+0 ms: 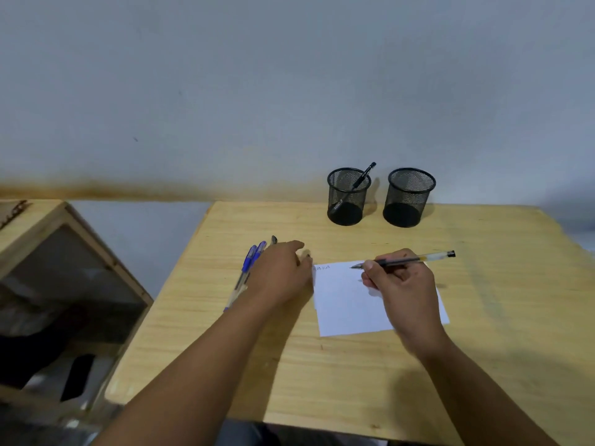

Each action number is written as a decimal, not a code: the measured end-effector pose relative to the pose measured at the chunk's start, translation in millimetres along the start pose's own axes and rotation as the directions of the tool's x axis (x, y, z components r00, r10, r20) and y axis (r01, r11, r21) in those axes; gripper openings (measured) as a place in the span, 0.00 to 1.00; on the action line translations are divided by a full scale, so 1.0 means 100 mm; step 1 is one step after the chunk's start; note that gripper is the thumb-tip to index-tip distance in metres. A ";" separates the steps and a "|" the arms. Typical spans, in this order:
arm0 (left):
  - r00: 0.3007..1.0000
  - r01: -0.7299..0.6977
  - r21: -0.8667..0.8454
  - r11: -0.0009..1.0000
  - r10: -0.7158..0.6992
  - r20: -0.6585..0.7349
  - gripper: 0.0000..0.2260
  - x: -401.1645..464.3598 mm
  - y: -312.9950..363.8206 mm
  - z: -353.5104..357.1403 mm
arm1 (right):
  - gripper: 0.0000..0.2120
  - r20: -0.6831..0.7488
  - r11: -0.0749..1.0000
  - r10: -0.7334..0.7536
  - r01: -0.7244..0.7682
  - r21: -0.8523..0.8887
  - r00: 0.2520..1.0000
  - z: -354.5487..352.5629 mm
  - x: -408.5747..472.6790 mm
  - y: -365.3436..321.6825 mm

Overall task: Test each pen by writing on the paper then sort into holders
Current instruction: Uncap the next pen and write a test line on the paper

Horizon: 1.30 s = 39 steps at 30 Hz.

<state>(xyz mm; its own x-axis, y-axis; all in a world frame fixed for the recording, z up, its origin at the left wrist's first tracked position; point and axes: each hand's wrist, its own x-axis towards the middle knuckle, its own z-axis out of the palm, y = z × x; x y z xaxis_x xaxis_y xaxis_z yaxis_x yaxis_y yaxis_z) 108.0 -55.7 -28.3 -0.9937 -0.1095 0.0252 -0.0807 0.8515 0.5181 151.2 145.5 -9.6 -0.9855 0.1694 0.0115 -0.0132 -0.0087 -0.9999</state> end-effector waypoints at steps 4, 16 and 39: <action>1.000 -0.022 0.119 0.993 0.019 0.023 0.16 0.19 0.08 0.01 | 0.04 0.011 1.000 -0.001 0.001 0.009 1.000 -0.08 -0.07 0.00; 0.978 0.180 -0.155 0.971 -0.194 -0.078 0.03 0.25 0.09 -0.22 | 0.03 -0.018 0.997 0.008 -0.007 0.079 1.000 -0.26 -0.14 -0.07; 0.951 0.294 -0.953 0.071 -0.121 0.285 0.12 -0.77 0.54 -0.46 | 0.04 0.096 0.985 -0.063 0.047 0.164 0.993 -0.02 -0.28 -0.51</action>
<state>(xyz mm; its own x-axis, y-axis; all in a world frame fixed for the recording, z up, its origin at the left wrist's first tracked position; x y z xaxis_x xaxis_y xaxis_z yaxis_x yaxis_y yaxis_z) 184.0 -25.2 37.1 -0.9574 -0.0612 -0.2821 -0.2237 -0.4604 0.8591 180.2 143.5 41.1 -0.9943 0.0742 0.0759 -0.0871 -0.1618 -0.9830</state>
